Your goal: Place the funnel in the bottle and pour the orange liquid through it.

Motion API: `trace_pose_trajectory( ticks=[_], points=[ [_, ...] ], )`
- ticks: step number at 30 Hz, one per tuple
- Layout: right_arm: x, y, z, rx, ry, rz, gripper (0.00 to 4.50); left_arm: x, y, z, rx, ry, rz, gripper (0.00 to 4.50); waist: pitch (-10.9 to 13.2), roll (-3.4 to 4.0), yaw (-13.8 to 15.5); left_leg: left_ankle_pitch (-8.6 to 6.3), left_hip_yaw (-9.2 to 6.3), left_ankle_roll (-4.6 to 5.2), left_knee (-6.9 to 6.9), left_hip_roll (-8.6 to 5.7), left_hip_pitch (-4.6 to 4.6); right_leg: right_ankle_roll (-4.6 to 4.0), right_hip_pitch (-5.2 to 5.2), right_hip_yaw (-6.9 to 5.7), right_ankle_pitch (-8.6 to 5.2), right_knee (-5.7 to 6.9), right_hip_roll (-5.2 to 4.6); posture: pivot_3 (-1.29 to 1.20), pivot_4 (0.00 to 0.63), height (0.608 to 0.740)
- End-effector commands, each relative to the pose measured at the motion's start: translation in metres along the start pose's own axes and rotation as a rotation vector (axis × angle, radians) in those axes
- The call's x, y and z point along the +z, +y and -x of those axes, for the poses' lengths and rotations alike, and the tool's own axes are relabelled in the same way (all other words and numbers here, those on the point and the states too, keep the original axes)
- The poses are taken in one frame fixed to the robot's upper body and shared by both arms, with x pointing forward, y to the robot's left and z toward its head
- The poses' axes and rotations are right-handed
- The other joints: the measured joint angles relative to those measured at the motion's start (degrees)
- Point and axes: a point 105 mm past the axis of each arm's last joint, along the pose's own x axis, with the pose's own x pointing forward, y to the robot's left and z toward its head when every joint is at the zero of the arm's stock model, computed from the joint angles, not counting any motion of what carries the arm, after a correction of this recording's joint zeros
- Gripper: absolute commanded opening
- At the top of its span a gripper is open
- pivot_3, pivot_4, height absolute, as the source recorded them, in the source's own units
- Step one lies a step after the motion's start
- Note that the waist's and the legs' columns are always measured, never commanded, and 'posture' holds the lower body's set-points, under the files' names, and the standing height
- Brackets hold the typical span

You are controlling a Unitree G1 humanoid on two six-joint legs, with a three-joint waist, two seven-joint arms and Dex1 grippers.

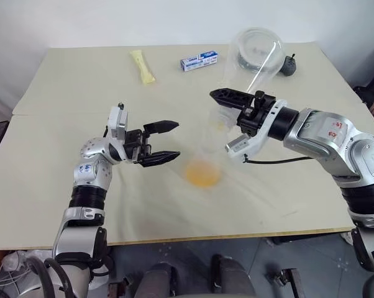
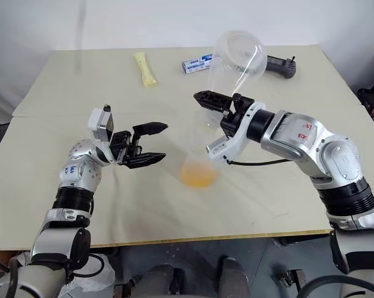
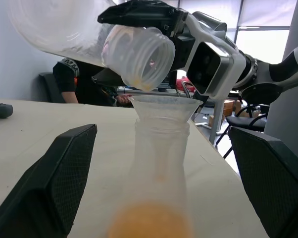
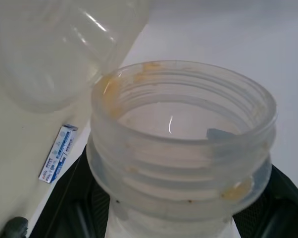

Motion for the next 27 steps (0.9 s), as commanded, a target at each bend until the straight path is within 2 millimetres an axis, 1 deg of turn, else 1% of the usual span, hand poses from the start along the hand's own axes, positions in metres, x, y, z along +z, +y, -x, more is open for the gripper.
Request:
trace_pose_trajectory(
  ticks=[1, 5, 6, 9, 11, 12, 14, 18, 20, 21, 22, 25, 27],
  points=[
    [-0.010, -0.023, 0.009, -0.095, 0.062, -0.137, 2.64, 0.009, 0.002, 0.000, 0.001, 0.013, -0.047, 4.50, 0.00, 0.00, 0.04, 0.00, -0.01, 0.00, 0.01, 0.00, 0.00, 0.00, 0.00, 0.00, 0.00, 0.02, -0.01, 0.00, 0.150, 0.740],
    [-0.018, -0.029, 0.016, -0.150, 0.124, -0.378, 2.64, 0.010, 0.002, 0.004, 0.013, 0.028, -0.051, 4.50, -0.01, -0.02, 0.05, 0.00, -0.03, 0.00, 0.03, -0.02, 0.00, 0.00, 0.00, -0.02, 0.00, 0.05, -0.02, 0.00, 0.150, 0.740],
    [-0.022, -0.030, 0.019, -0.170, 0.152, -0.462, 2.64, 0.010, 0.001, 0.005, 0.017, 0.034, -0.051, 4.50, -0.01, -0.02, 0.04, 0.00, -0.05, 0.00, 0.03, -0.01, 0.00, 0.00, 0.00, -0.04, 0.00, 0.06, -0.01, 0.00, 0.150, 0.740],
    [-0.047, -0.026, 0.032, -0.234, 0.270, -0.775, 2.64, 0.010, 0.001, 0.009, 0.044, 0.047, -0.059, 4.50, -0.01, -0.02, 0.04, 0.00, -0.08, 0.00, 0.04, -0.02, 0.00, 0.00, 0.00, -0.05, 0.00, 0.14, -0.02, 0.00, 0.150, 0.740],
    [-0.059, -0.021, 0.040, -0.270, 0.312, -0.916, 2.64, 0.010, 0.002, 0.011, 0.066, 0.056, -0.064, 4.50, -0.01, -0.01, 0.18, 0.00, -0.13, 0.00, 0.08, -0.03, 0.01, 0.00, 0.01, -0.07, 0.00, 0.21, -0.04, 0.00, 0.150, 0.740],
    [-0.063, -0.020, 0.043, -0.284, 0.324, -0.951, 2.64, 0.010, 0.002, 0.011, 0.073, 0.060, -0.066, 4.50, -0.01, -0.01, 0.17, 0.00, -0.19, 0.00, 0.10, -0.07, 0.01, 0.00, 0.00, -0.06, 0.00, 0.27, -0.08, 0.00, 0.150, 0.740],
    [-0.072, -0.010, 0.050, -0.319, 0.352, -1.126, 2.64, 0.010, -0.001, 0.013, 0.071, 0.062, -0.065, 4.50, -0.01, -0.01, 0.13, 0.00, -0.22, 0.00, 0.09, -0.10, 0.02, 0.00, 0.00, -0.05, 0.00, 0.28, -0.09, 0.00, 0.150, 0.740],
    [-0.088, 0.008, 0.063, -0.421, 0.380, -1.397, 2.64, 0.011, -0.004, 0.014, 0.077, 0.063, -0.059, 4.50, -0.01, -0.01, 0.03, 0.00, -0.21, 0.00, 0.06, -0.08, 0.04, 0.00, -0.01, -0.06, 0.00, 0.31, -0.07, 0.00, 0.150, 0.740],
    [-0.101, 0.027, 0.074, -0.503, 0.406, -1.551, 2.64, 0.013, -0.005, 0.015, 0.078, 0.065, -0.056, 4.50, -0.01, -0.01, 0.06, 0.00, -0.21, 0.00, 0.06, -0.10, 0.05, 0.00, -0.01, -0.06, 0.00, 0.32, -0.08, 0.00, 0.150, 0.740],
    [-0.105, 0.034, 0.079, -0.531, 0.413, -1.596, 2.64, 0.014, -0.006, 0.016, 0.078, 0.066, -0.055, 4.50, -0.01, -0.01, 0.07, 0.00, -0.21, 0.00, 0.06, -0.09, 0.07, 0.00, 0.00, -0.05, 0.00, 0.33, -0.07, 0.00, 0.150, 0.740],
    [-0.108, 0.044, 0.082, -0.553, 0.423, -1.683, 2.64, 0.015, -0.007, 0.017, 0.077, 0.069, -0.054, 4.50, -0.01, -0.01, 0.09, 0.00, -0.21, 0.00, 0.06, -0.12, 0.07, 0.00, 0.00, -0.05, 0.00, 0.35, -0.08, 0.00, 0.150, 0.740],
    [-0.115, 0.060, 0.087, -0.590, 0.431, -1.775, 2.64, 0.019, -0.008, 0.021, 0.082, 0.075, -0.054, 4.50, -0.01, -0.01, 0.00, 0.00, -0.20, 0.00, 0.03, -0.14, 0.08, 0.00, -0.02, -0.02, 0.00, 0.36, -0.10, 0.00, 0.150, 0.740],
    [-0.115, 0.070, 0.090, -0.599, 0.440, -1.817, 2.64, 0.020, -0.008, 0.025, 0.089, 0.080, -0.052, 4.50, -0.01, -0.01, -0.16, 0.00, -0.16, 0.00, 0.00, -0.13, 0.08, 0.00, -0.06, 0.00, 0.00, 0.36, -0.09, 0.00, 0.150, 0.740]
  ],
)
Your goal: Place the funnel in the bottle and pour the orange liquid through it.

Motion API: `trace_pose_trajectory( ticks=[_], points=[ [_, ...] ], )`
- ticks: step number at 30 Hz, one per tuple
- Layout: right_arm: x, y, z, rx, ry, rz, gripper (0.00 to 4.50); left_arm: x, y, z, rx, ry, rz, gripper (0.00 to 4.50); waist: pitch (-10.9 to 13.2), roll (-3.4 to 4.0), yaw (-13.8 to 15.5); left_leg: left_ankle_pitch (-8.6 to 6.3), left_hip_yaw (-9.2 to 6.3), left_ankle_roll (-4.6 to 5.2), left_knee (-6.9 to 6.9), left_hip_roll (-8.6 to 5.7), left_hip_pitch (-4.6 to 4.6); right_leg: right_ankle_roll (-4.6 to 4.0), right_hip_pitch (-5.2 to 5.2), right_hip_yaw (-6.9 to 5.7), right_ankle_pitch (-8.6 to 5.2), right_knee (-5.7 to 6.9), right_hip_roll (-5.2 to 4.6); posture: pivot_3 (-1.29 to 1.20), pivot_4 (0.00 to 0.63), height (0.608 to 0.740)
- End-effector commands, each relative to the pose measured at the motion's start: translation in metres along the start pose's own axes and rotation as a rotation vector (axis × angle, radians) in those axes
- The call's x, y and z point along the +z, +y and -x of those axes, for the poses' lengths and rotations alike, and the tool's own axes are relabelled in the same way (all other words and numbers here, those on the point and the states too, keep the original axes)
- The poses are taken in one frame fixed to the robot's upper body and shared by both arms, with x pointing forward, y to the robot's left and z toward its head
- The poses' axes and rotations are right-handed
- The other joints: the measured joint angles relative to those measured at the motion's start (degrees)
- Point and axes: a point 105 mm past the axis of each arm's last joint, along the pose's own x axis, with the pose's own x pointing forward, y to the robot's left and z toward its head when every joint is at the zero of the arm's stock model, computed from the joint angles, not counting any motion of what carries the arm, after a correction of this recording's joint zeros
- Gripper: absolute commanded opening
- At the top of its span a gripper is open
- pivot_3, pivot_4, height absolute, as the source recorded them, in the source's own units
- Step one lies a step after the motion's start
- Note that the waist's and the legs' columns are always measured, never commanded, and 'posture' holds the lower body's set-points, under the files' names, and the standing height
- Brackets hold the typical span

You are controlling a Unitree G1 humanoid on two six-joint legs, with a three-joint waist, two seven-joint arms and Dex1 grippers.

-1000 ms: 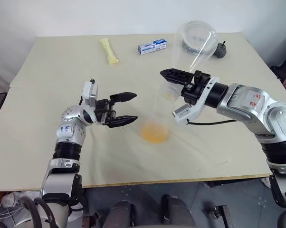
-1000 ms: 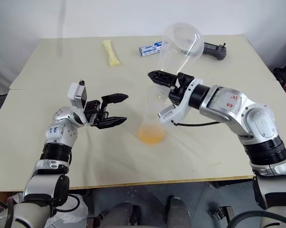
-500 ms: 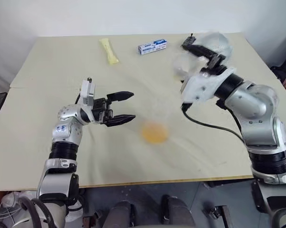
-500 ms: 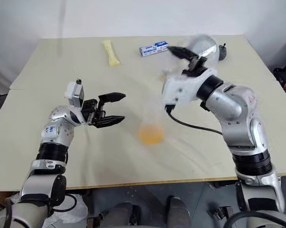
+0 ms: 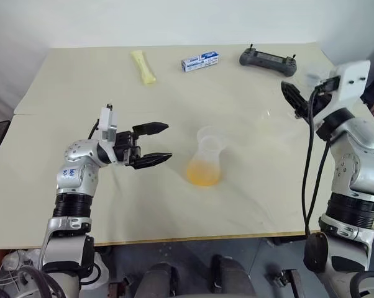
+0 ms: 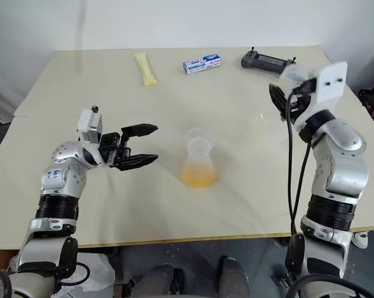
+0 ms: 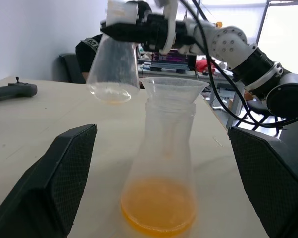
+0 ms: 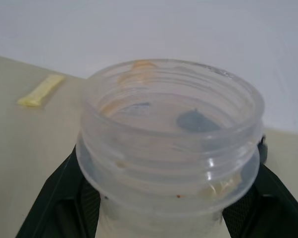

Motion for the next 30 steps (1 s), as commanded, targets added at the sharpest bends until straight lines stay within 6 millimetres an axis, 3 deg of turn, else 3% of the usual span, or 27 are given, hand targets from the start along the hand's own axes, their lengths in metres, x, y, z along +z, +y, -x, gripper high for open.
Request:
trace_pose_trajectory(
  ticks=[1, 10, 15, 16, 21, 26, 30],
  points=[
    [0.002, -0.009, 0.005, -0.016, -0.050, -0.057, 2.64, 0.010, -0.002, 0.006, -0.001, -0.006, -0.031, 4.50, 0.00, 0.00, -0.16, 0.00, 0.03, 0.00, -0.01, 0.01, 0.00, 0.00, -0.01, 0.00, 0.00, 0.00, 0.01, 0.00, 0.150, 0.740],
    [-0.021, -0.005, 0.006, -0.010, -0.017, -0.067, 2.64, 0.007, 0.004, 0.013, 0.039, 0.044, -0.041, 4.50, 0.00, 0.00, -0.07, 0.01, 0.05, -0.01, -0.01, 0.01, 0.01, 0.00, -0.02, 0.04, 0.00, 0.01, 0.01, 0.00, 0.150, 0.740],
    [-0.027, -0.007, 0.007, -0.019, 0.002, -0.031, 4.25, -0.006, 0.009, 0.018, 0.081, 0.128, -0.032, 4.50, 0.00, 0.00, 0.02, 0.01, 0.05, -0.01, -0.01, 0.00, 0.02, 0.00, -0.02, 0.04, 0.00, 0.01, 0.01, 0.00, 0.150, 0.740],
    [-0.025, -0.007, 0.007, -0.016, -0.004, -0.027, 4.49, -0.007, 0.011, 0.018, 0.087, 0.131, -0.034, 4.50, 0.00, 0.00, 0.03, 0.01, 0.06, -0.01, -0.01, 0.00, 0.02, 0.00, -0.02, 0.04, 0.00, 0.01, 0.00, 0.00, 0.150, 0.740],
    [-0.010, -0.010, 0.007, -0.009, -0.030, 0.024, 4.49, -0.012, 0.018, 0.019, 0.136, 0.166, -0.012, 4.50, 0.00, 0.00, 0.06, 0.01, 0.05, -0.01, 0.00, 0.00, 0.01, 0.00, -0.02, 0.04, 0.00, 0.01, 0.00, 0.00, 0.150, 0.740],
    [0.021, -0.006, 0.007, 0.035, -0.113, 0.066, 4.49, -0.014, 0.020, 0.016, 0.170, 0.161, -0.007, 4.50, 0.00, 0.00, -0.01, 0.00, 0.06, -0.01, -0.01, 0.02, 0.00, 0.00, -0.02, 0.04, 0.00, 0.01, 0.00, 0.00, 0.150, 0.740],
    [0.044, 0.008, 0.011, 0.116, -0.182, 0.127, 4.49, -0.013, 0.016, 0.016, 0.141, 0.129, 0.009, 4.50, 0.00, 0.00, 0.05, 0.01, 0.06, -0.01, 0.00, 0.02, 0.00, 0.00, -0.03, 0.03, 0.00, 0.01, 0.00, 0.00, 0.150, 0.740]
  ],
)
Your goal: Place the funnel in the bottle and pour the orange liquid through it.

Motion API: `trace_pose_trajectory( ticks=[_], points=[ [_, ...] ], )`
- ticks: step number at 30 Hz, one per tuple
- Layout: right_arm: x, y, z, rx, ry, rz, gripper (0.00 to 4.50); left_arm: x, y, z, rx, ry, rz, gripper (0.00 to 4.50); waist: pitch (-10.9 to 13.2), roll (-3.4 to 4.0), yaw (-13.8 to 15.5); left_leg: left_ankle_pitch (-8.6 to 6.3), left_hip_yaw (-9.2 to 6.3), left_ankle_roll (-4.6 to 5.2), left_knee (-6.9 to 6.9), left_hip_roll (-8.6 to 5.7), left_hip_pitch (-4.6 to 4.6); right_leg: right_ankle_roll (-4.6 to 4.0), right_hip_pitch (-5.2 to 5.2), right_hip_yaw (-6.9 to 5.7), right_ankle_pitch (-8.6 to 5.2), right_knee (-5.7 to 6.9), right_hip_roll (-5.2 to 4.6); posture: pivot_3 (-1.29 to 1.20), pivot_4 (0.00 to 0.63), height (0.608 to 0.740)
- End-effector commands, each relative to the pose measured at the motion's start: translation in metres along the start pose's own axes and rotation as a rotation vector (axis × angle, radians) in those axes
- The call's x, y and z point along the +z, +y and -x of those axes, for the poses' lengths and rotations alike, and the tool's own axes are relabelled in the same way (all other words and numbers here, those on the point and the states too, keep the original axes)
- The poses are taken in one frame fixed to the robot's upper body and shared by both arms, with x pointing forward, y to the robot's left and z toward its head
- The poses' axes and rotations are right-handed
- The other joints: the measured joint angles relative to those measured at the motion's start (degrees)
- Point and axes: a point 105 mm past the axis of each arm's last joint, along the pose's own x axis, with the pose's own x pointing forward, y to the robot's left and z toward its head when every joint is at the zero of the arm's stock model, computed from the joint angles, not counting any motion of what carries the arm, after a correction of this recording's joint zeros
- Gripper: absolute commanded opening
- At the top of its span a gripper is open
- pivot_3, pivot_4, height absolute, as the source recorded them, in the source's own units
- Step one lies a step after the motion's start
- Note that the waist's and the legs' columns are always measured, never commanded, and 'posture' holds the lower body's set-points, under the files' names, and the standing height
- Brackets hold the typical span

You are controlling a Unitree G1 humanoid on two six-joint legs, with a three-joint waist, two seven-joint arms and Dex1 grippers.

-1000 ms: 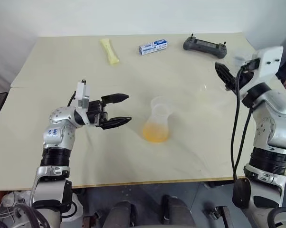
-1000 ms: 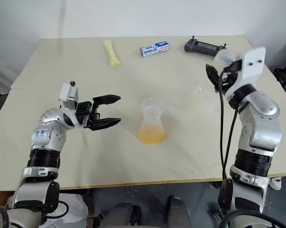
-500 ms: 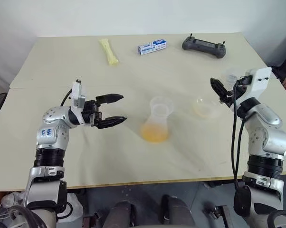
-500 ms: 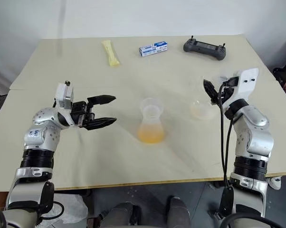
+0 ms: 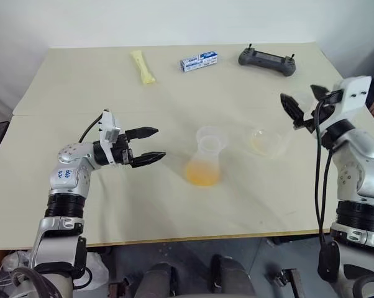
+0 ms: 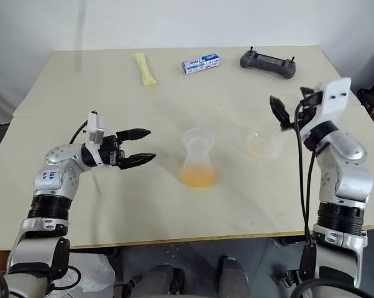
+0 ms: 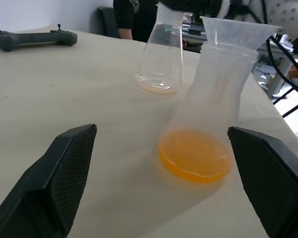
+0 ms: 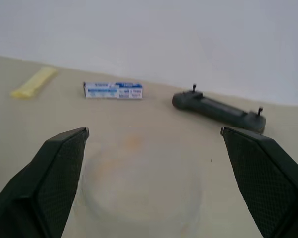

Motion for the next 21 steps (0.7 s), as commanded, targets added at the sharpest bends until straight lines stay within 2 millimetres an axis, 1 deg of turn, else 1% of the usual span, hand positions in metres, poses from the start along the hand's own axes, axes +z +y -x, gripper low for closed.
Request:
trace_pose_trajectory(
  ticks=[1, 3, 5, 6, 9, 10, 12, 14, 17, 19, 21],
  points=[
    [0.041, 0.015, 0.003, 0.092, -0.124, 0.081, 4.49, 0.011, -0.003, 0.001, -0.021, -0.035, -0.029, 4.50, 0.00, 0.00, 0.00, 0.00, 0.00, 0.00, 0.00, 0.00, 0.00, 0.00, 0.00, 0.00, 0.00, 0.00, 0.00, 0.00, 0.150, 0.740],
    [0.044, 0.023, 0.006, 0.133, -0.120, 0.106, 4.49, 0.010, -0.003, 0.002, -0.024, -0.035, -0.032, 4.50, 0.00, 0.00, 0.05, 0.00, 0.00, 0.00, 0.00, 0.00, 0.00, 0.00, 0.00, -0.01, 0.00, 0.00, 0.00, 0.00, 0.150, 0.740],
    [0.049, 0.035, 0.012, 0.208, -0.120, 0.125, 4.49, 0.011, -0.002, 0.003, -0.016, -0.042, -0.035, 4.50, 0.00, 0.00, 0.19, 0.00, 0.00, 0.00, 0.01, -0.01, 0.00, 0.00, 0.01, -0.01, 0.00, 0.00, -0.01, 0.00, 0.150, 0.740],
    [0.052, 0.045, 0.019, 0.275, -0.117, 0.130, 4.49, 0.011, -0.002, 0.005, -0.012, -0.041, -0.040, 4.50, 0.00, 0.00, 0.20, 0.00, -0.02, 0.00, 0.01, -0.01, -0.01, 0.00, 0.01, -0.01, 0.00, 0.00, -0.01, 0.00, 0.150, 0.740],
    [0.054, 0.062, 0.039, 0.410, -0.095, 0.147, 4.49, 0.010, -0.004, 0.011, -0.029, -0.041, -0.051, 4.50, 0.00, -0.01, 0.27, 0.00, -0.02, 0.00, 0.02, -0.01, -0.03, 0.00, 0.01, -0.03, 0.00, -0.01, -0.02, 0.00, 0.150, 0.740],
    [0.046, 0.062, 0.050, 0.438, -0.055, 0.165, 4.49, 0.005, -0.007, 0.016, -0.047, -0.020, -0.046, 4.50, 0.00, -0.01, 0.36, 0.00, 0.00, 0.00, 0.02, -0.02, -0.02, 0.00, 0.01, -0.03, 0.00, -0.01, -0.02, 0.00, 0.150, 0.740],
    [0.024, 0.066, 0.084, 0.534, 0.049, 0.162, 4.49, -0.005, -0.010, 0.029, -0.061, 0.018, -0.033, 4.50, -0.05, -0.10, 0.83, 0.00, -0.01, 0.01, 0.01, -0.02, 0.01, 0.00, 0.06, -0.06, 0.00, -0.04, -0.01, 0.00, 0.150, 0.740],
    [0.011, 0.070, 0.108, 0.591, 0.115, 0.113, 4.49, -0.007, -0.011, 0.036, -0.064, 0.033, -0.034, 4.50, -0.05, -0.14, 1.43, -0.01, 0.01, 0.00, -0.02, -0.02, 0.00, 0.00, 0.09, -0.16, 0.00, -0.07, 0.03, 0.00, 0.150, 0.740],
    [-0.017, 0.077, 0.142, 0.682, 0.237, 0.065, 4.49, -0.011, -0.016, 0.045, -0.093, 0.049, -0.012, 4.50, -0.03, -0.15, 1.68, -0.01, 0.23, 0.06, 0.04, -0.03, 0.00, 0.02, 0.10, -0.04, 0.01, -0.22, -0.02, 0.00, 0.150, 0.740],
    [-0.032, 0.079, 0.156, 0.717, 0.290, 0.050, 4.49, -0.014, -0.020, 0.049, -0.114, 0.061, -0.002, 4.50, -0.06, -0.20, 1.79, 0.01, 0.23, 0.09, 0.13, -0.01, 0.10, 0.04, 0.24, 0.02, 0.02, -0.25, -0.02, 0.00, 0.150, 0.740],
    [-0.046, 0.076, 0.163, 0.717, 0.325, 0.036, 4.49, -0.016, -0.021, 0.052, -0.123, 0.070, -0.014, 4.50, -0.06, -0.21, 1.63, 0.01, 0.28, 0.09, 0.14, 0.00, 0.18, 0.04, 0.28, 0.10, 0.02, -0.25, -0.01, 0.00, 0.150, 0.740]
  ],
)
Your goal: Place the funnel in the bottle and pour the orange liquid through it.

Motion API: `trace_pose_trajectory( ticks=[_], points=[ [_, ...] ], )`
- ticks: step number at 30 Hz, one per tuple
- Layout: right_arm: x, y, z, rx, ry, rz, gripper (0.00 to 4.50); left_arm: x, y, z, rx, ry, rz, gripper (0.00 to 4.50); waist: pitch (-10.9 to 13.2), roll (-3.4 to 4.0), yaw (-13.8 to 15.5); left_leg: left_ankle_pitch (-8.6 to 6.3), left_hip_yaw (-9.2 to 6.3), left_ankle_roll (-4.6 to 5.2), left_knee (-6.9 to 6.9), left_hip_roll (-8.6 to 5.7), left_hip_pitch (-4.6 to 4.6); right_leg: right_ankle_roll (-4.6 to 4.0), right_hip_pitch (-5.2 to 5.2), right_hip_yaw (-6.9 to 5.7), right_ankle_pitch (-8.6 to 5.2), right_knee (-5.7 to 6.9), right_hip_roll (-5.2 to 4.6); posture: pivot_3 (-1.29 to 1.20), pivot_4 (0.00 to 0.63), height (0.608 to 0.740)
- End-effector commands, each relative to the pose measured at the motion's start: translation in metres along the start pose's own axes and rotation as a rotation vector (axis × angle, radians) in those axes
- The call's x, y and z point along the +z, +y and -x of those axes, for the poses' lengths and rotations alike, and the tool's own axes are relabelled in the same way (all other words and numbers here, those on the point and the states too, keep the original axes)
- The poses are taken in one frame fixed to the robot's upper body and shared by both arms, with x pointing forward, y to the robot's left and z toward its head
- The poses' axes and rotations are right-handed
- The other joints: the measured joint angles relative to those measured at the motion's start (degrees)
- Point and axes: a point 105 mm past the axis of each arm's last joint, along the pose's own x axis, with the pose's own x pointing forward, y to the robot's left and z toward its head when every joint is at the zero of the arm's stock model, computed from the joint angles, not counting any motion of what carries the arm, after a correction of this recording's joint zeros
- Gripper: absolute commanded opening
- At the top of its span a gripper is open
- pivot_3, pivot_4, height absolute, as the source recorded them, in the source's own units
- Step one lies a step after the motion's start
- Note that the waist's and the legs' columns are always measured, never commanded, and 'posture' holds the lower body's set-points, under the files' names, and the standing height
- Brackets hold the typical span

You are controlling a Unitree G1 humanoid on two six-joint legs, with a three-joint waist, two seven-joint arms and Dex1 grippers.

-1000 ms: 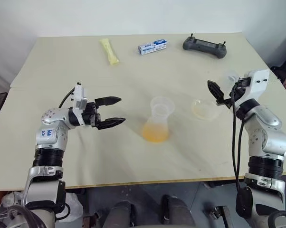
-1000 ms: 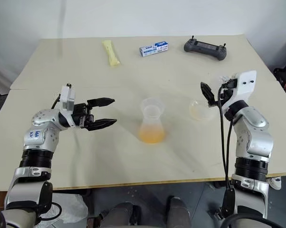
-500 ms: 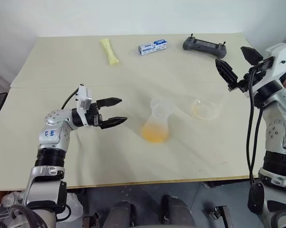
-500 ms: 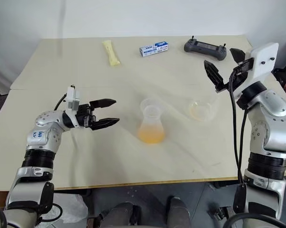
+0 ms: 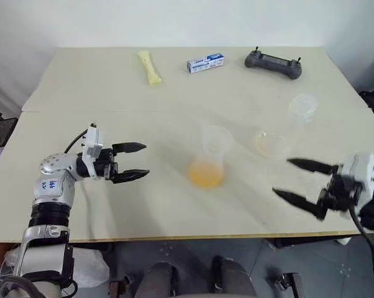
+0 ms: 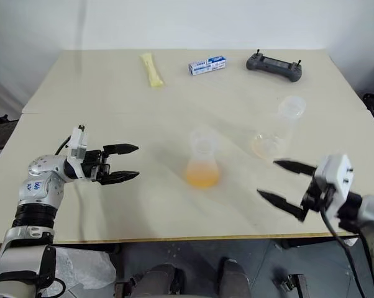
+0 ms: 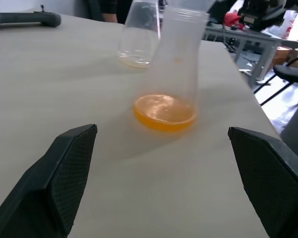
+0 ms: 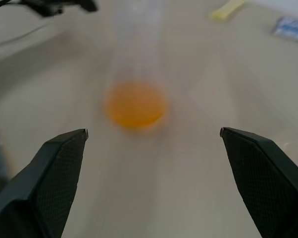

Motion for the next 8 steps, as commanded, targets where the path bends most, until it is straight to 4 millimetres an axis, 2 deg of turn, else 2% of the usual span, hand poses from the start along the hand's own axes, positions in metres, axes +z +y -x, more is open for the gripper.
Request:
trace_pose_trajectory(
  ticks=[1, 8],
  points=[
    [-0.008, -0.001, 0.005, 0.013, 0.008, 0.041, 4.49, 0.005, -0.004, 0.006, -0.027, -0.004, -0.042, 4.50, 0.01, -0.02, -0.12, 0.00, 0.07, 0.00, -0.02, 0.00, 0.01, 0.00, -0.02, 0.07, 0.00, 0.00, 0.00, 0.00, 0.150, 0.740],
    [-0.005, -0.016, -0.002, -0.017, -0.026, 0.081, 4.49, 0.017, -0.003, 0.005, -0.022, -0.050, -0.103, 4.50, 0.01, -0.01, -0.08, -0.01, 0.07, -0.01, -0.03, 0.06, 0.02, 0.00, -0.08, 0.06, 0.00, 0.05, 0.02, 0.00, 0.150, 0.740]
  ],
)
